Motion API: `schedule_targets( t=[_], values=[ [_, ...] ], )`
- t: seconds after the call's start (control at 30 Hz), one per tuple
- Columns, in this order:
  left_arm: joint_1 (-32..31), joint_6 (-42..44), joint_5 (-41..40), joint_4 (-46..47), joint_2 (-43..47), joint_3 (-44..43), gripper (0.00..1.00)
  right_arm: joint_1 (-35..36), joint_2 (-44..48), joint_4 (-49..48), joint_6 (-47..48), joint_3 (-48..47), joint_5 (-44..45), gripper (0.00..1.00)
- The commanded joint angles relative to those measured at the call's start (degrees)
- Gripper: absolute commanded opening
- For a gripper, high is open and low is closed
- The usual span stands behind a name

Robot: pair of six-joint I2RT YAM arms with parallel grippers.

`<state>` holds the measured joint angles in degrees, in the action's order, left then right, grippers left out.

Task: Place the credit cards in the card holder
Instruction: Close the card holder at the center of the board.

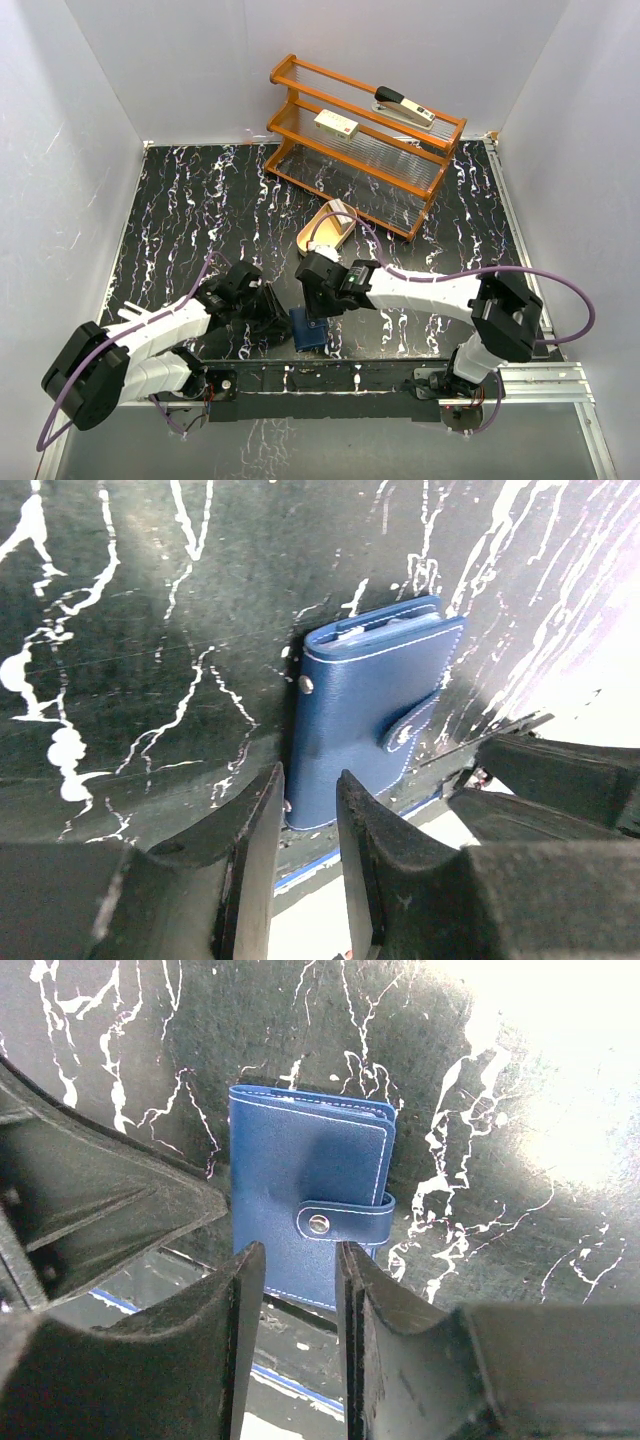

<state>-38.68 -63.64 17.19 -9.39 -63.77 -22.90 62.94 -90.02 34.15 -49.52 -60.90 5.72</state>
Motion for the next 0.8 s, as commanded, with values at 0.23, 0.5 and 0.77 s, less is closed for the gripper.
schedule_targets(
  t=[0.23, 0.5, 0.77],
  values=[
    [0.61, -0.54, 3.79, 5.04, -3.84, 0.66, 0.22, 2.31, -4.39, -1.73, 3.09, -1.32, 3.96, 0.40],
    [0.69, -0.79, 3.34, 4.44, -3.56, 0.75, 0.18, 5.12, -9.36, 3.19, 3.38, -4.41, 9.28, 0.44],
    [0.67, -0.57, 2.86, 3.39, -3.80, 1.02, 0.17, 5.69, -8.59, 7.07, 2.18, -6.36, 13.89, 0.36]
  ],
)
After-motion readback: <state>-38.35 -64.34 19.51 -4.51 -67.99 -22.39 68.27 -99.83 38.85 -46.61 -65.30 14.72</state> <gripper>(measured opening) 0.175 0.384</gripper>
